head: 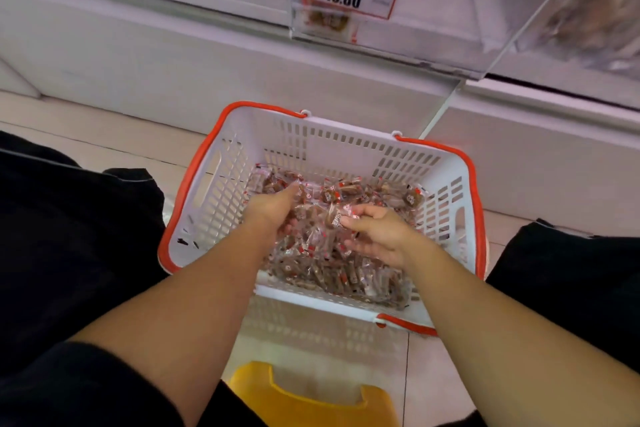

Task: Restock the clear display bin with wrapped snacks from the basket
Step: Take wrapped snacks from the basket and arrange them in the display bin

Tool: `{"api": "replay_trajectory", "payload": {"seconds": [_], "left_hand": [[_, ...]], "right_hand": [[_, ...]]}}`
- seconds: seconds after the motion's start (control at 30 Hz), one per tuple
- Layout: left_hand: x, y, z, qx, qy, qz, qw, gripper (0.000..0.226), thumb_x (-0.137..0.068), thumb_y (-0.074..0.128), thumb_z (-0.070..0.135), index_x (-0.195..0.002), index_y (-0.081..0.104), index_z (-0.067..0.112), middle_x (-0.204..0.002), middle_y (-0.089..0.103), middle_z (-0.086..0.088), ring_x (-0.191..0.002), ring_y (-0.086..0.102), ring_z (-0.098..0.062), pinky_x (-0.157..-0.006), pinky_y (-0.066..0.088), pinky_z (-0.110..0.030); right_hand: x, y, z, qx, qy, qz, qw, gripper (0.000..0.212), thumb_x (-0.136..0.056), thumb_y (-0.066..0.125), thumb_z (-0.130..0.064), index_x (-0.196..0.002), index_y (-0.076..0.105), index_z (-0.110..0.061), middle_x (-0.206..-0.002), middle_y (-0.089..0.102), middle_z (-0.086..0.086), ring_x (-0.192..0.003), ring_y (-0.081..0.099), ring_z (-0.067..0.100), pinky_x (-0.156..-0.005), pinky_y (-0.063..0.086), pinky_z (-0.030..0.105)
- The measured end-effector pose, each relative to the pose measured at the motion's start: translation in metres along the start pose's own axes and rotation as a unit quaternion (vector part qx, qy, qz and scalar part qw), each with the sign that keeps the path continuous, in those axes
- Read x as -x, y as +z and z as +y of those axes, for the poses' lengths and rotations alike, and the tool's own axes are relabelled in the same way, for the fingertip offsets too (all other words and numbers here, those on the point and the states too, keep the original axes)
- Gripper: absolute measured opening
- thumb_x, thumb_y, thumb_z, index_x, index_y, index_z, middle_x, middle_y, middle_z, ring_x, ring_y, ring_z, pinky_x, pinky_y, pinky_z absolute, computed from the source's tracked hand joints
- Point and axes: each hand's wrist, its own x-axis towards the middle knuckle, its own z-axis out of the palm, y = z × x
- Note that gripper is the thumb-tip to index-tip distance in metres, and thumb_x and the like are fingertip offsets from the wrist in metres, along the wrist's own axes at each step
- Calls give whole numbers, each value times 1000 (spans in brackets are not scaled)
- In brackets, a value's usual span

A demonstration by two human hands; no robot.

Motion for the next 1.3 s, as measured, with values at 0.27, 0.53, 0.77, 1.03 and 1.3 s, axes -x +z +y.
{"api": "replay_trajectory", "payload": {"seconds": [0.27, 0.53, 0.77, 1.03, 1.3], "left_hand": [[83, -11, 142, 9, 107, -190, 976, 32, -87, 66, 45, -86, 64, 13, -71, 70, -1, -43, 53, -4, -39, 42, -15], [180, -21, 204, 56, 234, -260, 935, 38, -89, 59, 49, -102, 69, 15, -84, 66, -5, -59, 54, -7, -43, 42, -15], [193, -15, 223, 3, 316, -236, 919, 56, -88, 40, 71, -85, 74, 26, -73, 71, 4, -62, 63, -5, -54, 50, -24], [188, -19, 243, 9, 345, -314, 884, 25, -84, 56, 44, -81, 75, 28, -70, 64, 4, -59, 55, -5, -48, 46, -19], [183, -22, 248, 99, 316, -316, 889, 19, -76, 66, 30, -89, 62, 17, -74, 68, -2, -60, 63, -10, -55, 54, -22]], "right_hand": [[113, 5, -149, 147, -234, -108, 955, 26, -76, 72, 7, -94, 60, -7, -95, 72, 14, -78, 72, 24, -73, 62, 35], [182, 43, -186, 166, -425, 3, 890, 26, -64, 81, -23, -82, 63, -25, -89, 76, 8, -79, 71, 22, -75, 59, 39], [183, 53, -209, 148, -455, 18, 878, 20, -83, 72, -25, -95, 56, -28, -98, 73, 6, -84, 75, 20, -66, 62, 39], [192, 36, -237, 216, -471, 51, 854, 40, -73, 69, -39, -113, 69, -38, -79, 70, -1, -71, 64, 7, -63, 48, 12], [191, 27, -242, -31, -400, -36, 915, 40, -69, 71, -9, -109, 66, -2, -103, 74, 19, -84, 70, 25, -70, 61, 29]]}}
